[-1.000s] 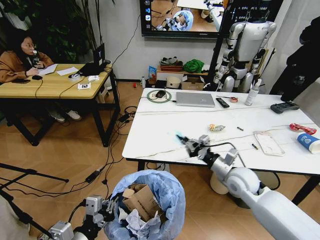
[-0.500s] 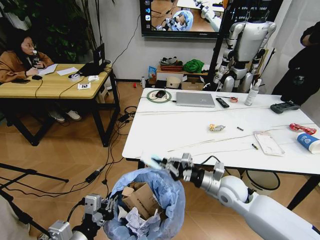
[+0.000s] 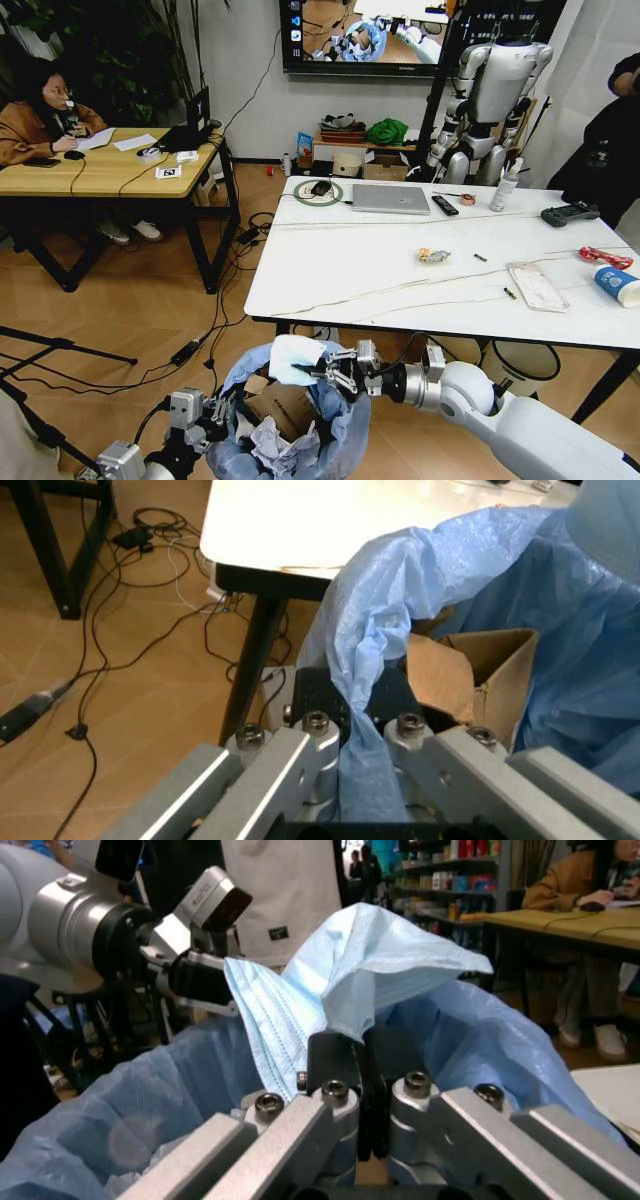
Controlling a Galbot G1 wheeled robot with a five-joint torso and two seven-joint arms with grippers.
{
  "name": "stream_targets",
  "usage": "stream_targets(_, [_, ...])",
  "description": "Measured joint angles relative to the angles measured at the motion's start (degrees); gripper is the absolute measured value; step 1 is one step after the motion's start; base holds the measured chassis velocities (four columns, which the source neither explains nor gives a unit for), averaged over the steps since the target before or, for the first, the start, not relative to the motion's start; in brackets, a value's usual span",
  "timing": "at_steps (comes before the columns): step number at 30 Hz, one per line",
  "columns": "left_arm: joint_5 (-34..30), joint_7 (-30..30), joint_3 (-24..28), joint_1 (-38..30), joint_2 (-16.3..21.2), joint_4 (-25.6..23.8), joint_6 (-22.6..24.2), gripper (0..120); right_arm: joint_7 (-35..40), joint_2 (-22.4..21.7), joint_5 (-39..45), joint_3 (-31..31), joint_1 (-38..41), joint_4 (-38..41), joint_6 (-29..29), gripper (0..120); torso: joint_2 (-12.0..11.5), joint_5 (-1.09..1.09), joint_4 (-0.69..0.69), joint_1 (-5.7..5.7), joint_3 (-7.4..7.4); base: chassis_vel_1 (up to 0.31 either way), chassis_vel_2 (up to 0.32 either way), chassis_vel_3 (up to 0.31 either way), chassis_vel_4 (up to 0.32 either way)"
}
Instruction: Pick up the trash bin and place the trash from the table into it.
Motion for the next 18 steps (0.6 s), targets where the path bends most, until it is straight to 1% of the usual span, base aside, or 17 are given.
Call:
stream_targets(11, [-0.2,0.0,-0.3,0.1,0.2,0.0,0.0,0,-4.0,0.2,-3.0,0.7,-0.8,-1.2,0.1,0,0.0,0.0,0.0,0.01,0.0,0.0,0.0,0.0,0.0])
stream_targets(14, [-0.2,0.0,-0.2,0.1,0.2,0.0,0.0,0,-4.4,0.2,-4.3,0.9,-1.2,-1.5,0.2,12,0.0,0.0,0.0,0.01,0.0,0.0,0.0,0.0,0.0])
stream_targets(15, [-0.2,0.0,-0.2,0.1,0.2,0.0,0.0,0,-4.4,0.2,-4.3,0.9,-1.2,-1.5,0.2,12,0.0,0.0,0.0,0.01,0.0,0.0,0.0,0.0,0.0])
stream_targets(16, [-0.2,0.0,-0.2,0.2,0.2,0.0,0.0,0,-4.4,0.2,-4.8,1.0,-1.3,-1.6,0.1,16,0.0,0.0,0.0,0.01,0.0,0.0,0.0,0.0,0.0])
stream_targets(18, [-0.3,0.0,-0.1,0.4,0.2,-0.1,0.0,0,-4.2,0.2,-5.4,1.2,-1.4,-1.7,-0.2,27,0.0,0.0,0.0,0.01,0.0,0.0,0.0,0.0,0.0])
